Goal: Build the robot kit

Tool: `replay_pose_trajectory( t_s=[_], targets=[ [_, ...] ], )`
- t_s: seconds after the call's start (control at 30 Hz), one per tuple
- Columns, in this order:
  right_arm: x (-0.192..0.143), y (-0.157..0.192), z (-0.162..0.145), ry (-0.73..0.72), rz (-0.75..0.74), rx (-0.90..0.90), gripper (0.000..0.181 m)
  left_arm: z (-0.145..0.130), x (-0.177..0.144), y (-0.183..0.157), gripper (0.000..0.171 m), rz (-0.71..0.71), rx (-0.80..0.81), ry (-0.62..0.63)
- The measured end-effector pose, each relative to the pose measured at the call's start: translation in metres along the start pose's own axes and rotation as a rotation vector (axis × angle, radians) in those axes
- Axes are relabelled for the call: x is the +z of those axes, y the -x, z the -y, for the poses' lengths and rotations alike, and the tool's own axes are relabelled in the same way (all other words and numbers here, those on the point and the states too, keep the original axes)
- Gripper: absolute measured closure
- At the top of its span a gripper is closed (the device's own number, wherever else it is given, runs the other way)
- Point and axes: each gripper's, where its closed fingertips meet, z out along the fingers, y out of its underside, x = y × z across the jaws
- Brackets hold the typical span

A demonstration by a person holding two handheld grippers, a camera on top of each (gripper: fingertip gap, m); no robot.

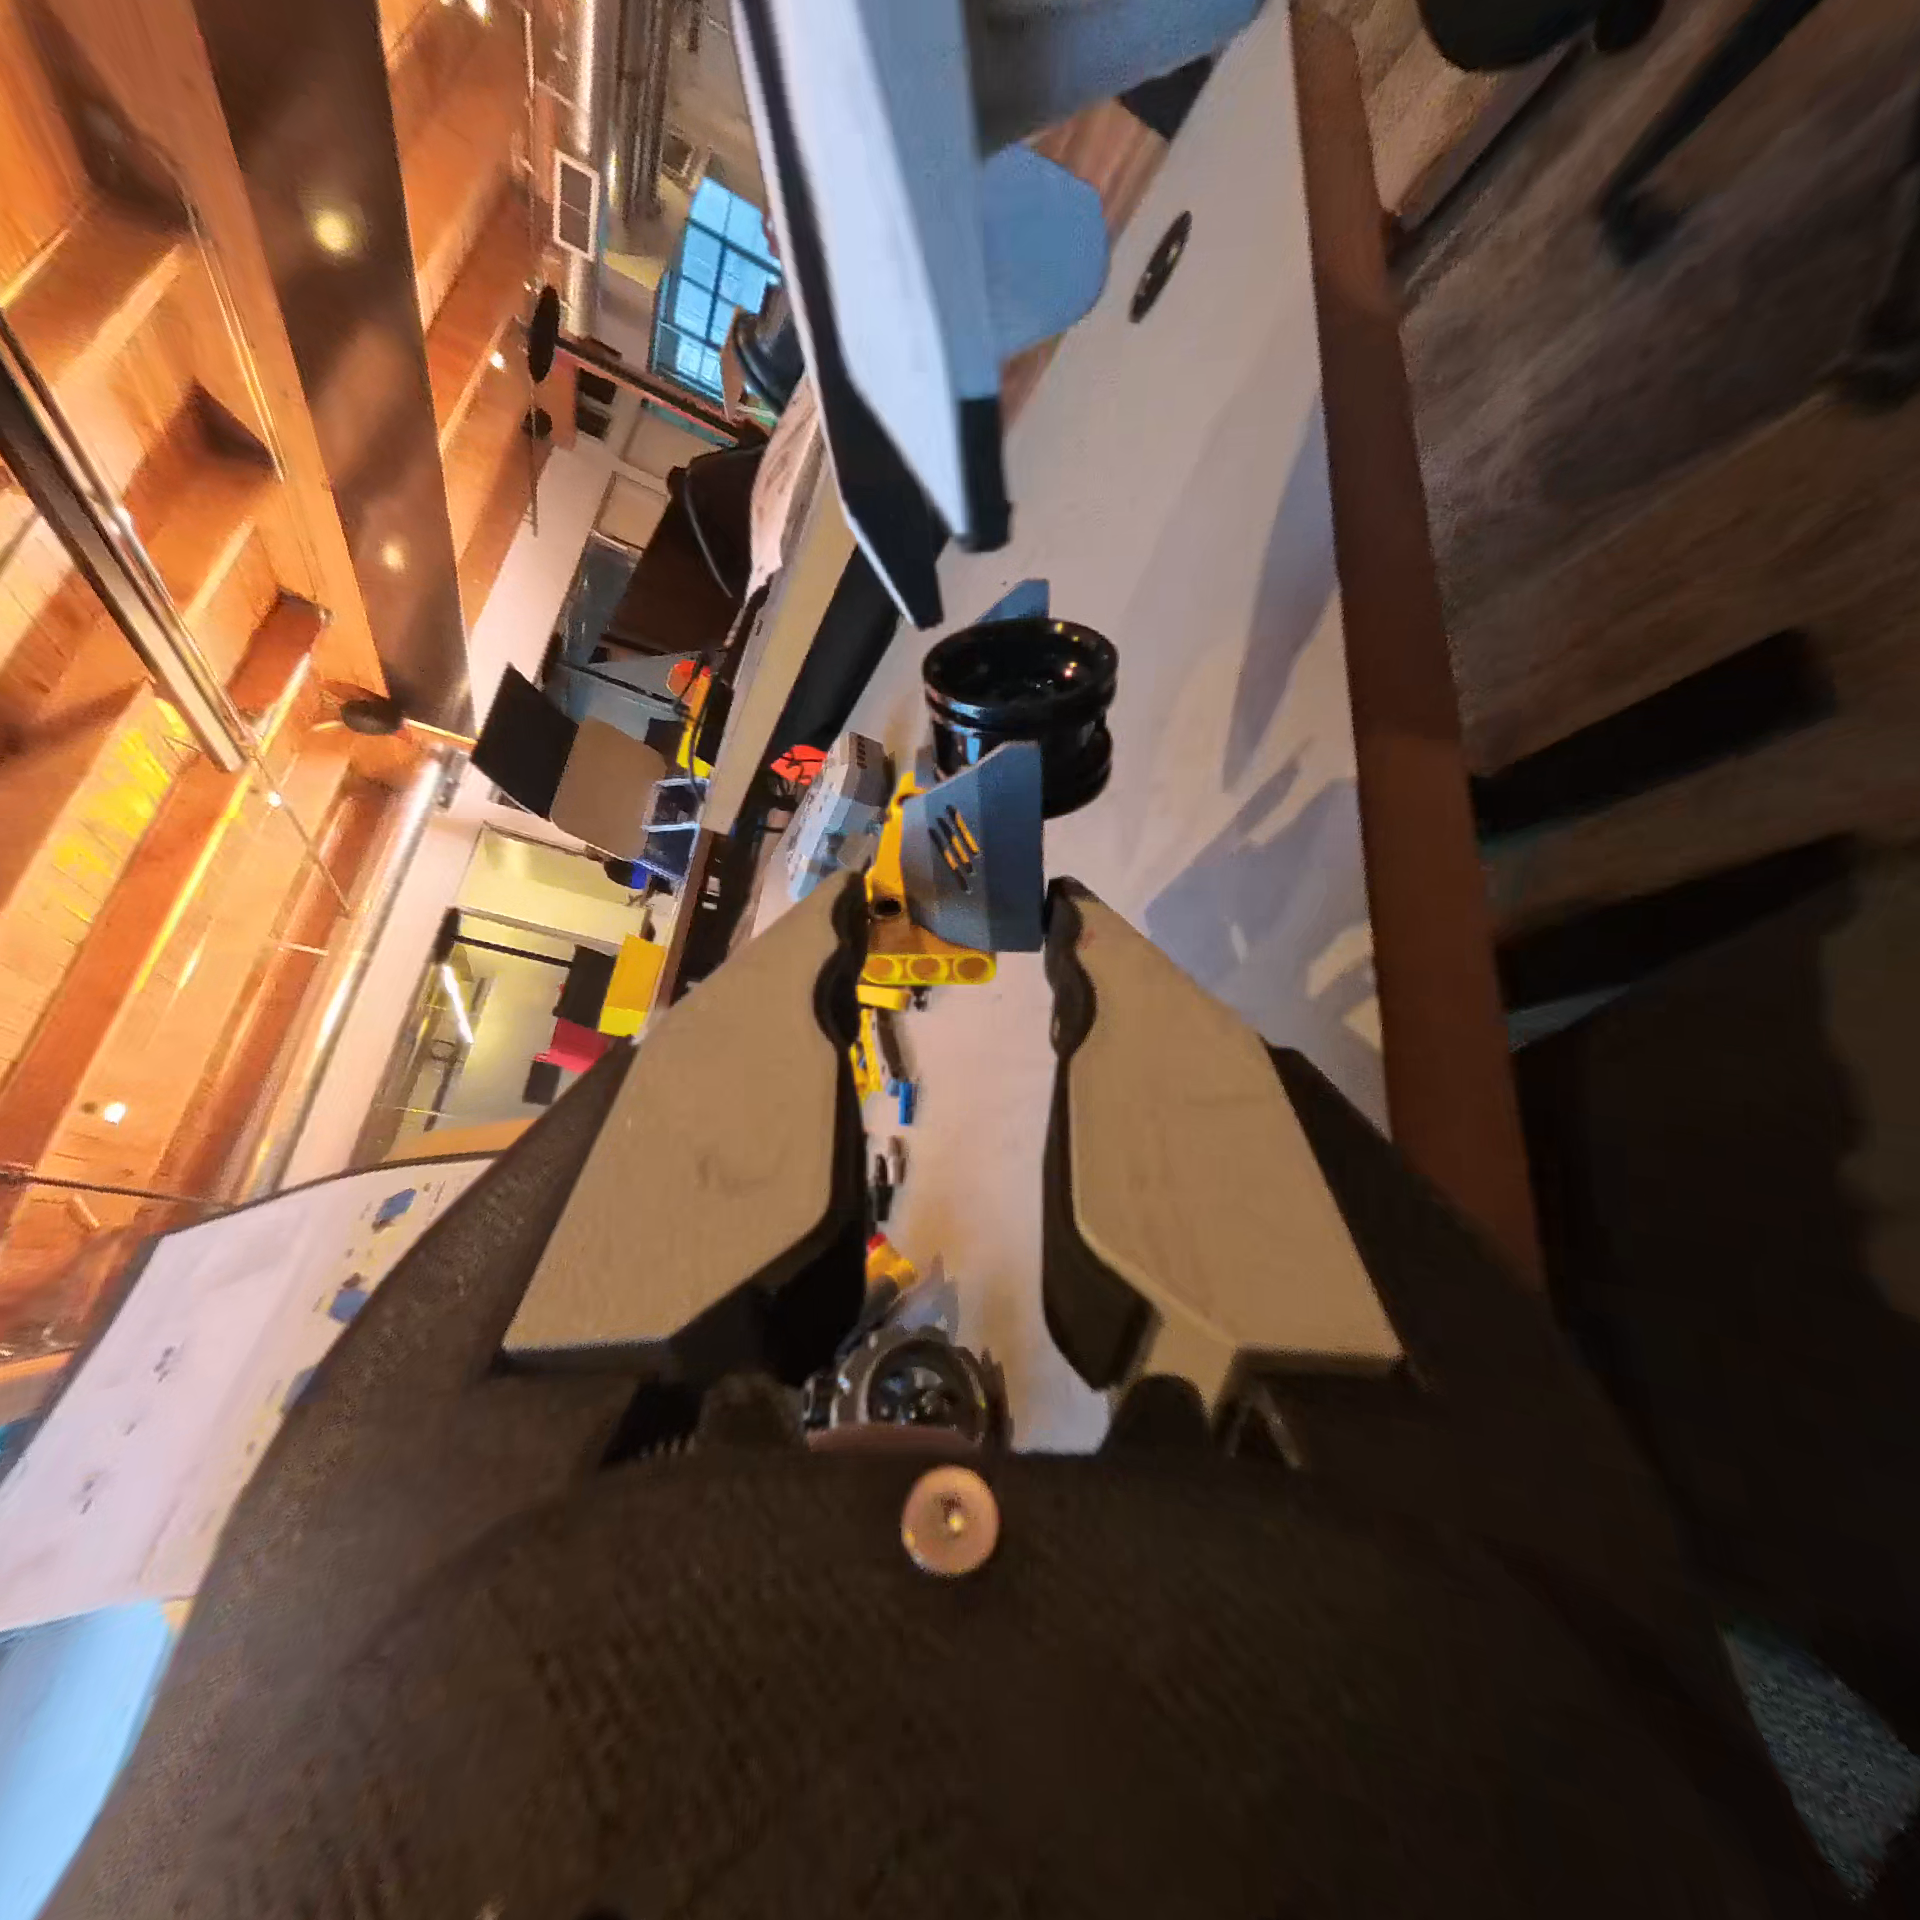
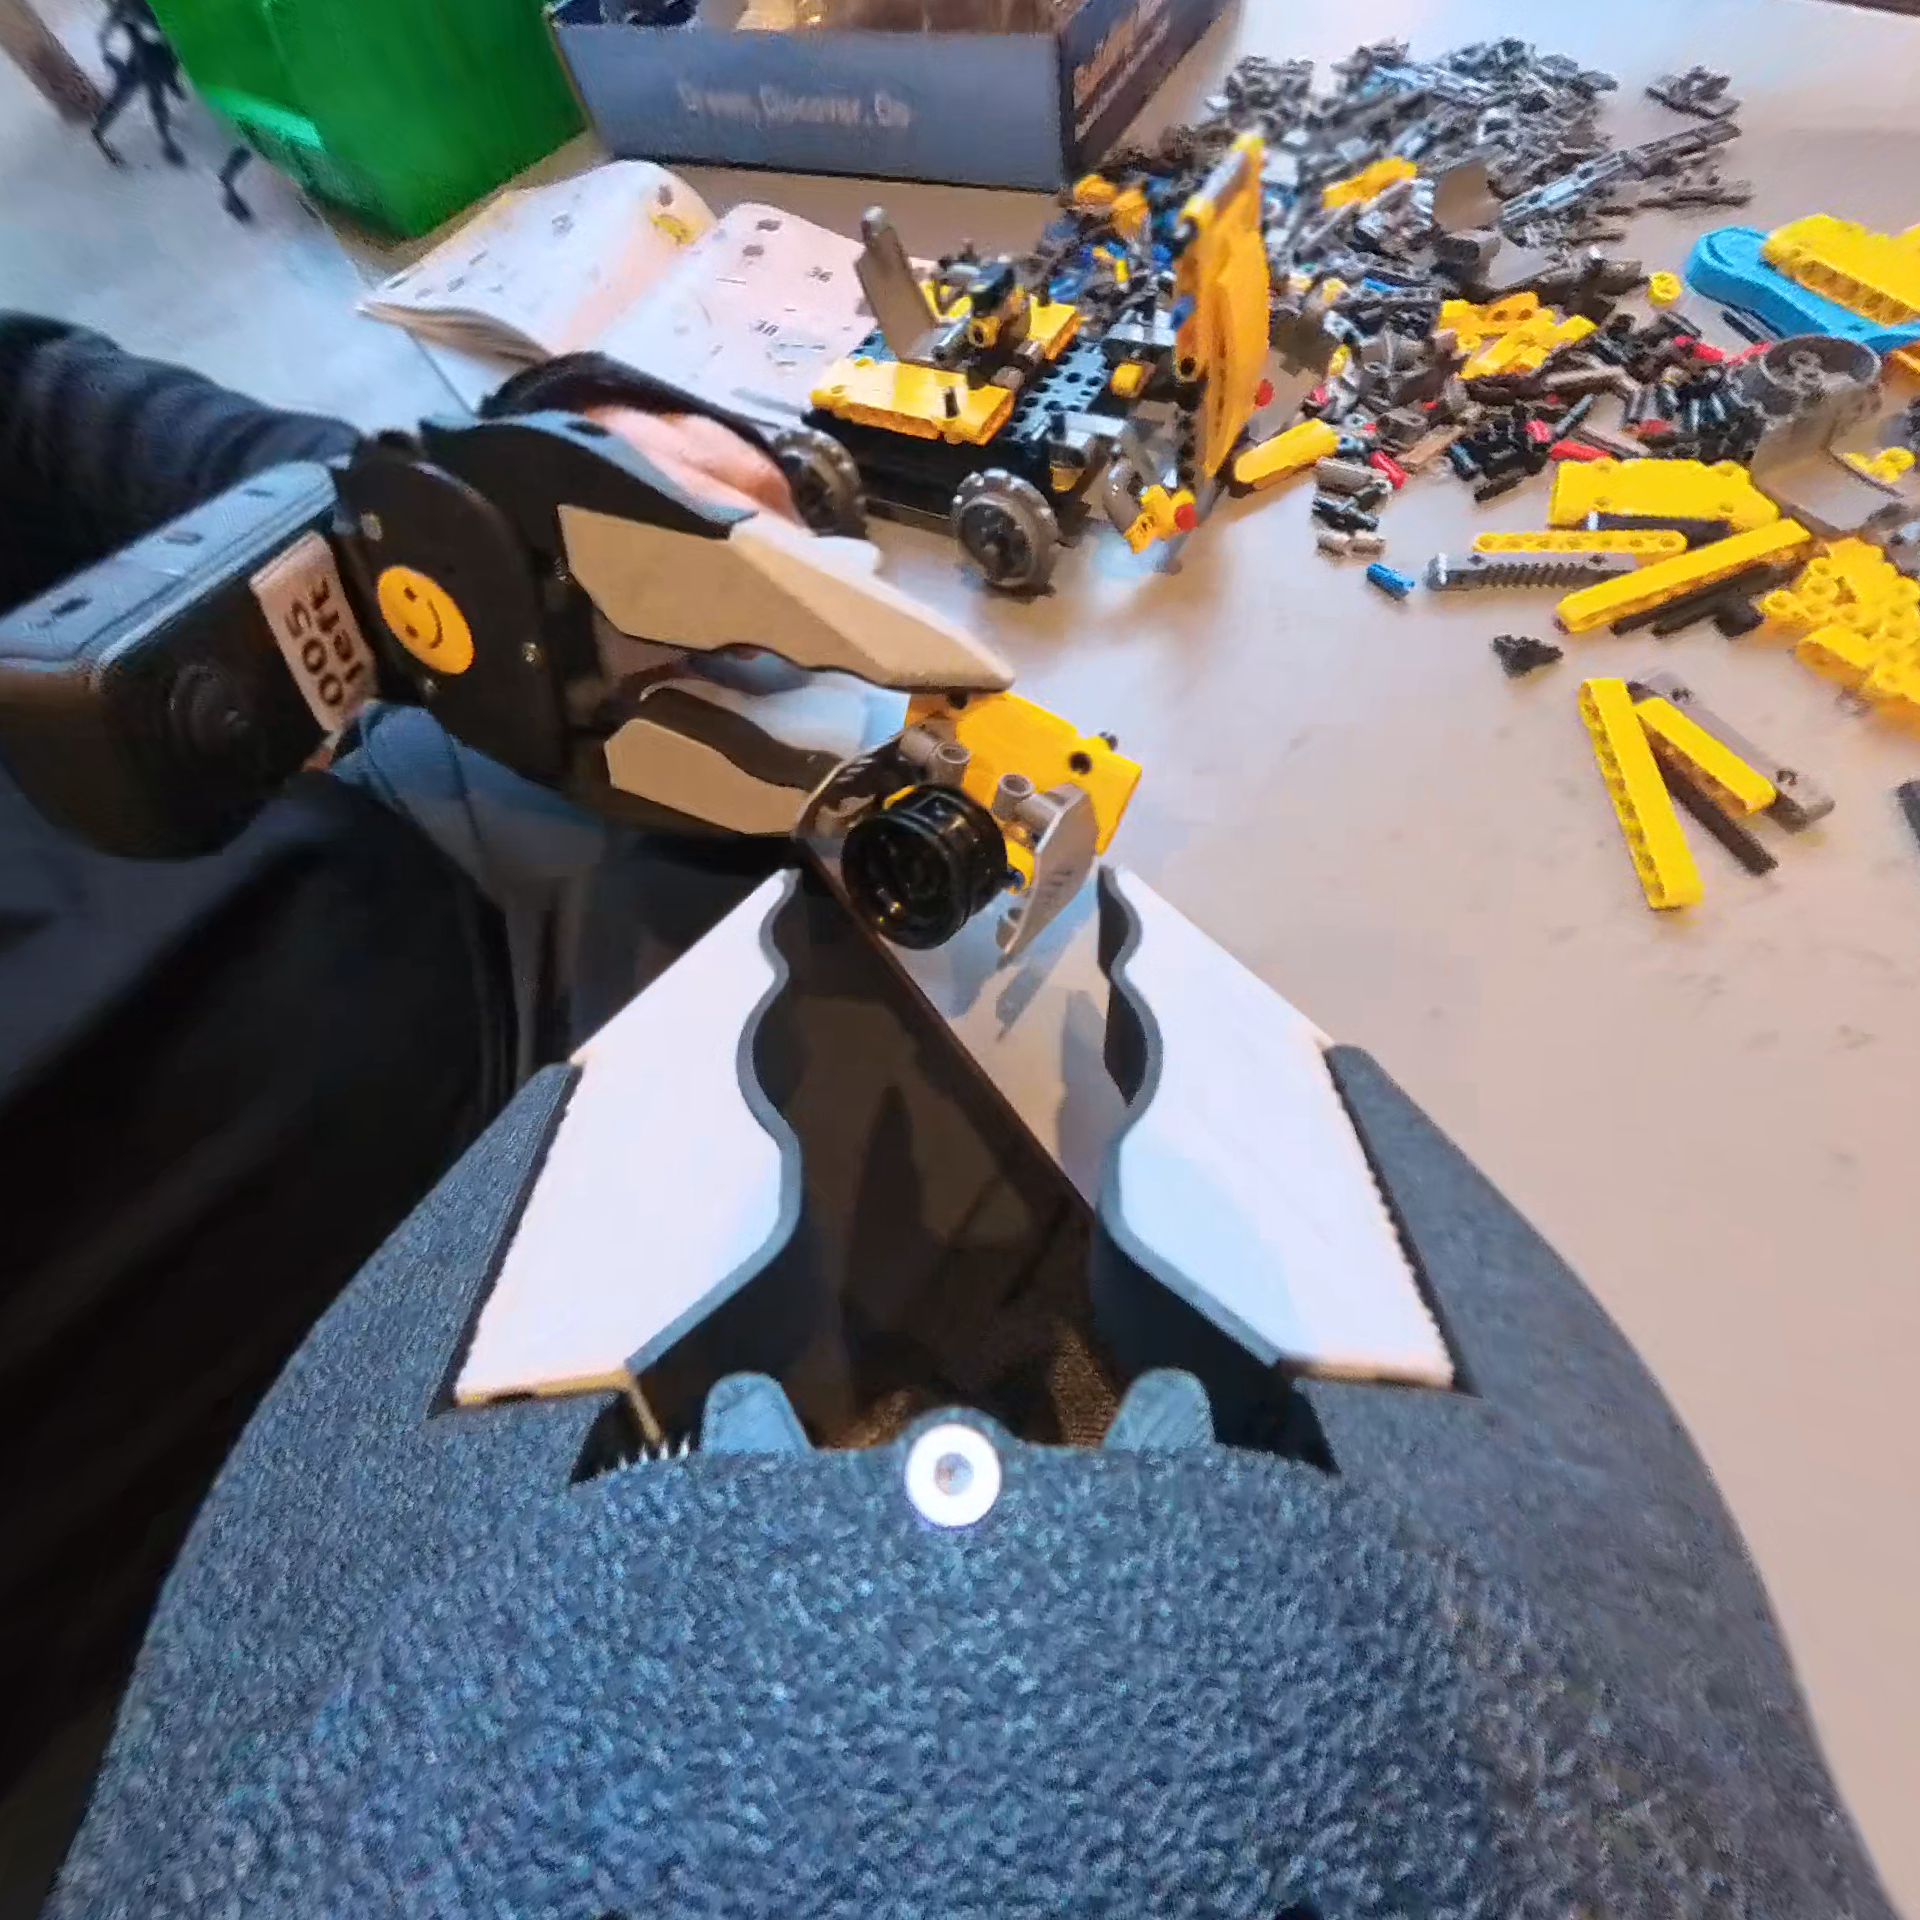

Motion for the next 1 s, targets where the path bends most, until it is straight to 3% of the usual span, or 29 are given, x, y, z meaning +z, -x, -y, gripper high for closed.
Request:
replay_pose_trajectory(
  t_s=[0.23,0.37,0.53,0.67,0.83,1.0],
  targets=[
    [0.013,-0.013,-0.023,0.035,0.022,0.073,0.129,-0.008,0.007,-0.005,0.139,0.043,0.129,0.063],
    [0.016,-0.027,-0.022,0.026,0.015,0.073,0.157,-0.009,0.011,-0.014,0.139,0.037,0.216,0.075],
    [0.024,-0.042,-0.032,0.065,-0.021,0.101,0.162,-0.018,0.020,-0.023,0.138,-0.009,0.242,0.118],
    [0.024,-0.039,-0.034,0.045,0.015,0.120,0.181,-0.017,0.024,-0.025,0.138,-0.033,0.233,0.110],
    [0.030,-0.040,-0.041,0.068,-0.073,0.090,0.181,-0.020,0.029,-0.022,0.139,-0.017,0.185,0.114],
    [0.029,-0.032,-0.042,0.059,-0.152,-0.015,0.177,-0.015,0.032,-0.022,0.139,-0.012,0.241,0.094]
  ],
)
